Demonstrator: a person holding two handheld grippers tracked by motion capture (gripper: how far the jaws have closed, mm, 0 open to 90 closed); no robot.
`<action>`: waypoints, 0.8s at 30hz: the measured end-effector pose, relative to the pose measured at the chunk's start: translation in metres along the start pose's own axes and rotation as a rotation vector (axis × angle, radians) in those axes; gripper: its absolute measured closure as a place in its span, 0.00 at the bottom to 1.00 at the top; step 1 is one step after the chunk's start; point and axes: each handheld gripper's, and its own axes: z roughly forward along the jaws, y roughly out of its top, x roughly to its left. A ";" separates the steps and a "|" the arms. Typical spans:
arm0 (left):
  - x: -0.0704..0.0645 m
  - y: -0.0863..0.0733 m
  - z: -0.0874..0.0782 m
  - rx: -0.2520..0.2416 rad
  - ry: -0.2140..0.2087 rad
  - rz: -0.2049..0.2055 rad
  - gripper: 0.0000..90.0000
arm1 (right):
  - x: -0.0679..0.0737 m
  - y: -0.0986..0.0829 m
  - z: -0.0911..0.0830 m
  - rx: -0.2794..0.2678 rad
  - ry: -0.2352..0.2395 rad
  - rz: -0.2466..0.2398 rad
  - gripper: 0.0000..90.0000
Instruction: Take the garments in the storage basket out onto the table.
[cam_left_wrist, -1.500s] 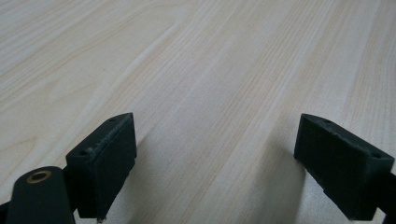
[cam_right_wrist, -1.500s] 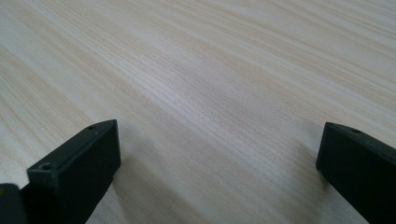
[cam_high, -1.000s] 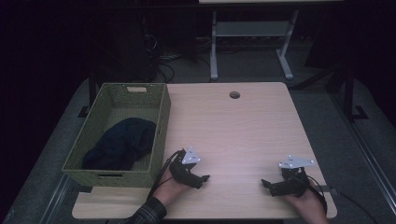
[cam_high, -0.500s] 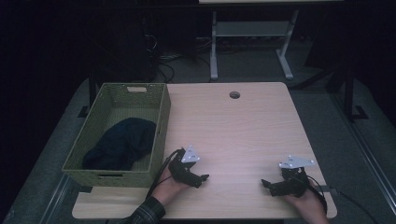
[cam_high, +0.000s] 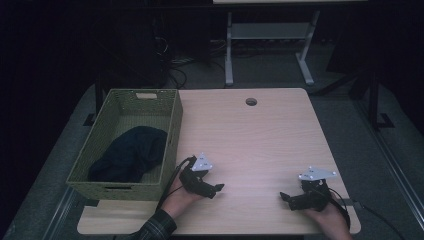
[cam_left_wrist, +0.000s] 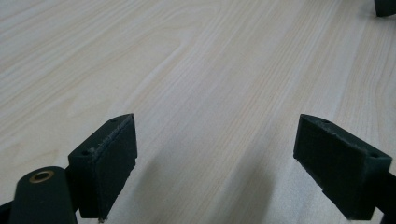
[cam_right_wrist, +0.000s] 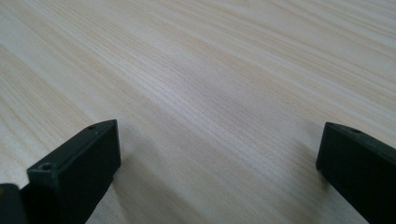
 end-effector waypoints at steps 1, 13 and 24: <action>0.000 0.001 -0.001 -0.002 0.002 0.004 0.15 | 0.000 0.000 0.000 0.000 0.000 0.000 0.00; 0.001 0.007 -0.005 -0.017 -0.011 0.001 0.15 | 0.000 0.000 0.000 0.002 0.000 0.005 0.00; 0.004 0.014 -0.010 -0.026 -0.012 -0.011 0.15 | 0.000 0.000 0.000 0.002 0.000 0.005 0.00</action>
